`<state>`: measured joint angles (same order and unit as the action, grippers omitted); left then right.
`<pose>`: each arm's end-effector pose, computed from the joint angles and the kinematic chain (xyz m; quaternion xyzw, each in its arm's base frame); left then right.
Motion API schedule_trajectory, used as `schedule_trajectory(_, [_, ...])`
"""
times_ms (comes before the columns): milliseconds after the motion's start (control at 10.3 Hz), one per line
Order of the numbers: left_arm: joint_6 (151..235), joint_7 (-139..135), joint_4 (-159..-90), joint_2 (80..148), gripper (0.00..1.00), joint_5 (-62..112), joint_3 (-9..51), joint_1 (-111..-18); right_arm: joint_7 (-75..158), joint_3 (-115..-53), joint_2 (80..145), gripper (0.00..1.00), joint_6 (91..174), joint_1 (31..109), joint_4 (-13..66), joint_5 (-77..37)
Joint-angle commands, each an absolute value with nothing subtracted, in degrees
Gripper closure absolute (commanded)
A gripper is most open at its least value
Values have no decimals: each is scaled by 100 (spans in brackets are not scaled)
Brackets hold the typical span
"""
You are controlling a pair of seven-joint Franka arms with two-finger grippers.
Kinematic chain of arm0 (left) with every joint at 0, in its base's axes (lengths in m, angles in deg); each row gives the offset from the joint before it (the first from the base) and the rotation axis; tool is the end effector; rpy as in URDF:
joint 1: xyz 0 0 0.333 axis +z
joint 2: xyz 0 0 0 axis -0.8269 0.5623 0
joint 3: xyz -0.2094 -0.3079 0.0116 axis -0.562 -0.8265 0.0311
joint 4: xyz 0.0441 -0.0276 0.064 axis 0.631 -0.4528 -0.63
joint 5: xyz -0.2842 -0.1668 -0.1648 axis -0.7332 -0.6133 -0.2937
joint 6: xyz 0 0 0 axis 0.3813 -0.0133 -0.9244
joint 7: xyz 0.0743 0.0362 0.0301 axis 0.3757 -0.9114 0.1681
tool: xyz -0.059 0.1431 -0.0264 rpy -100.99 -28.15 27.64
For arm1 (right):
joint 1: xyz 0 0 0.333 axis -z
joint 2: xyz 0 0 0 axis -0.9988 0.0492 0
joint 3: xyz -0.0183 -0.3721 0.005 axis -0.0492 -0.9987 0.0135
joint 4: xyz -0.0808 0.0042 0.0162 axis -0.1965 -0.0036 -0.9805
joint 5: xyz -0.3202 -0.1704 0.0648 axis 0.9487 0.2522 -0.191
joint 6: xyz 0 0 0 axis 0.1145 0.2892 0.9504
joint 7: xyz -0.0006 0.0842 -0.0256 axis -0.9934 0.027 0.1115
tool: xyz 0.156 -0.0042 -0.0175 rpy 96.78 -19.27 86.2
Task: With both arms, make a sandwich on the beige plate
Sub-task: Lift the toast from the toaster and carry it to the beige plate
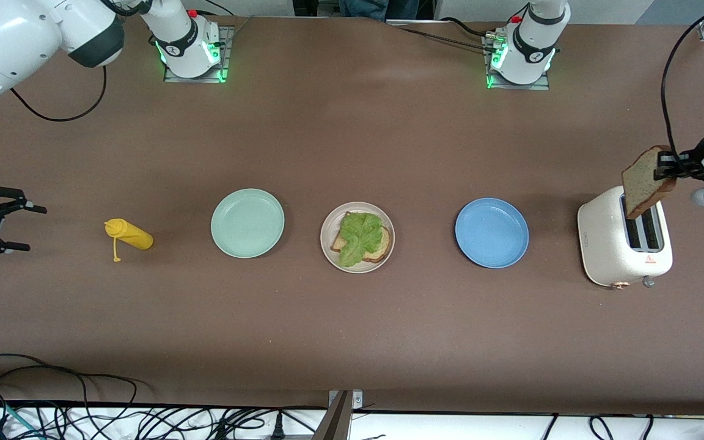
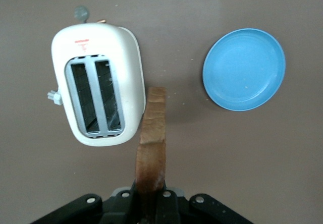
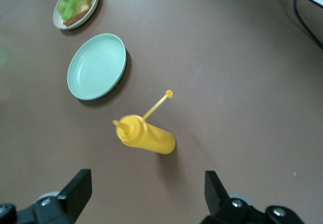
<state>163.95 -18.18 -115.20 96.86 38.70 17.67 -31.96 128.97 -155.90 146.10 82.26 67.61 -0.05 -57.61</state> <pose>0.5553 0.0505 0.5456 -0.9928 0.0680 0.0988 0.0028 0.6724 -0.1633 0.3961 -0.8782 -0.3916 -0.0893 0.2598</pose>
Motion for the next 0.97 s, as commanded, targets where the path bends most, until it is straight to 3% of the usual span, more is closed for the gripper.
schedule_trajectory(0, [16251, -1592, -11249, 9806, 100, 3911, 1290, -3214, 11301, -16435, 14574, 0, 7921, 6015, -85, -5621])
schedule_trajectory(195, [16277, -813, -11249, 9876, 100, 3815, 902, -3354, 9781, -17165, 14583, 0, 7885, 5250, -85, -5516])
schedule_trajectory(390, [16286, -476, -11048, 10156, 100, 3465, 892, -3635, 8688, -17728, 14583, 0, 7894, 4564, -67, -5070])
schedule_trajectory(585, [16443, -256, -11038, 10359, 100, 2667, 892, -3697, 8123, -18002, 14600, 0, 8007, 3966, -67, -4499])
schedule_trajectory(877, [16917, 70, -11038, 10920, 100, 1682, 892, -3951, 8103, -18047, 14600, 0, 8149, 3761, -41, -4426])
